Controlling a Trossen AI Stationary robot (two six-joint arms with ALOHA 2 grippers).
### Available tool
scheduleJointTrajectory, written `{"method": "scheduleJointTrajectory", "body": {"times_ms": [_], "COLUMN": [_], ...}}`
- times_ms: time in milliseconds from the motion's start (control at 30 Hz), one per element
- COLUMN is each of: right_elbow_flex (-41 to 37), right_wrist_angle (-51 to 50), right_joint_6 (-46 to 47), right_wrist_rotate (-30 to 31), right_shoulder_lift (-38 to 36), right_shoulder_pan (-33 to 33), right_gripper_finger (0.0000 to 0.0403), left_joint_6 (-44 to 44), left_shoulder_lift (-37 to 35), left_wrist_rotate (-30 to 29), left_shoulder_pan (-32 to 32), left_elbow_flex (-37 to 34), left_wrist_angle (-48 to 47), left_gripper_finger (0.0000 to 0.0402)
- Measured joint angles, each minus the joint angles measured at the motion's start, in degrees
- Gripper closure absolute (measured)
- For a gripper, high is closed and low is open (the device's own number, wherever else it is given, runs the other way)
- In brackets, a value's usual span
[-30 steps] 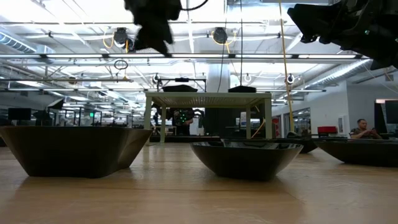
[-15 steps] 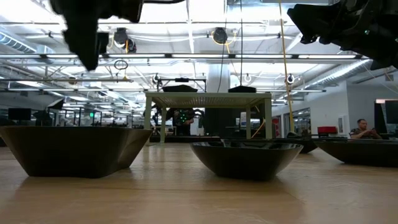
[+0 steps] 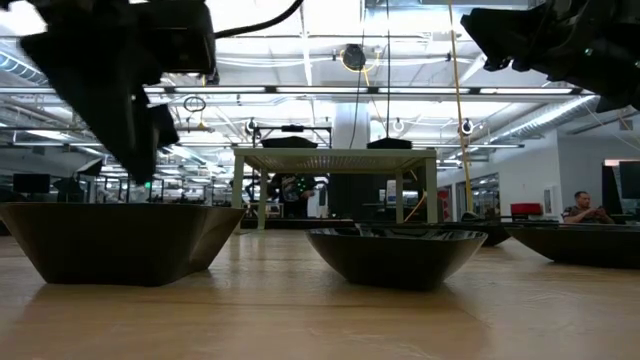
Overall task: Pick & Place Mini shaped plates
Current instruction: Stack the black distorted square plate on top of the other black distorted square plates on the shelf
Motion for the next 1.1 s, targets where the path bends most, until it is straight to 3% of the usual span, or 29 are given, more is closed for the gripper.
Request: {"method": "scheduleJointTrajectory", "body": {"times_ms": [167, 500, 733, 900, 1100], "right_elbow_flex": [0.0, 0.02, 0.02, 0.02, 0.02], "right_wrist_angle": [-0.08, -0.06, -0.05, -0.06, -0.08], "right_joint_6": [-0.12, 0.09, 0.09, 0.08, 0.08], "right_wrist_rotate": [-0.01, -0.03, -0.03, -0.03, -0.03], "right_shoulder_lift": [0.0, 0.02, 0.01, 0.02, 0.01], "right_shoulder_pan": [0.0, 0.0, 0.0, 0.0, 0.0], "right_gripper_finger": [0.0277, 0.0277, 0.0277, 0.0277, 0.0277], "left_joint_6": [-4.09, -6.97, -10.41, -8.15, -6.31], "left_shoulder_lift": [1.47, 7.48, 7.71, 6.78, 4.2], "left_wrist_rotate": [-1.2, 2.9, 3.92, 5.35, -3.2], "left_shoulder_pan": [0.16, 0.82, 3.49, 5.55, 8.42], "left_elbow_flex": [0.05, 0.02, 0.19, 0.22, 0.04], "left_wrist_angle": [-0.43, -1.27, -5.99, -11.72, -22.89], "left_gripper_finger": [0.0217, 0.0217, 0.0218, 0.0218, 0.0218]}}
